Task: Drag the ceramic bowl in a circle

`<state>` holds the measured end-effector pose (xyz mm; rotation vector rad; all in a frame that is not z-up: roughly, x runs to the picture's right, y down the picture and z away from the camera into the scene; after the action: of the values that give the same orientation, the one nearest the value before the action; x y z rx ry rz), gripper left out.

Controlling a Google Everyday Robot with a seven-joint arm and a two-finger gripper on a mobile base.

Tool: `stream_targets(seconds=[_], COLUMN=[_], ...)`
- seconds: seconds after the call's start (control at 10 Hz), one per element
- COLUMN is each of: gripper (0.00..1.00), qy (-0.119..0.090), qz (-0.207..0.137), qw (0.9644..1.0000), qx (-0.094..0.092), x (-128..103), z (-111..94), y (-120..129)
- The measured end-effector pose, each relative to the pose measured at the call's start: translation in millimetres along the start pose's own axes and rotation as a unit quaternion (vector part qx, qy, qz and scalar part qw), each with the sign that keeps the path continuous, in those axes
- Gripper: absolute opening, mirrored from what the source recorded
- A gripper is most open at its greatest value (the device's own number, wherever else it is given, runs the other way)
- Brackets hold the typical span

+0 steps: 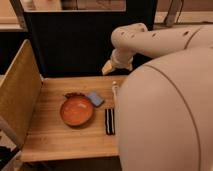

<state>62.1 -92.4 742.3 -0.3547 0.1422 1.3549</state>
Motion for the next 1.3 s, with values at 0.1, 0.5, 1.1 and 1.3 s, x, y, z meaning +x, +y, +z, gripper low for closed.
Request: stream_targets(seconds=[0.1, 0.5, 1.1, 1.3], gripper=[0.8, 0.8, 0.8, 0.8], qy=[0.004, 0.043, 0.048, 0.066], qz=[0.002, -0.022, -0.03, -0.067], qw=[1.0, 0.9986, 0.9982, 0.9953], qx=[-0.009, -0.021, -0.022, -0.027], x=[-2.3, 4.3, 10.2, 23.6], z=[5.6, 37.5, 40.6, 58.6], y=[7.6, 50.3, 47.1, 63.8])
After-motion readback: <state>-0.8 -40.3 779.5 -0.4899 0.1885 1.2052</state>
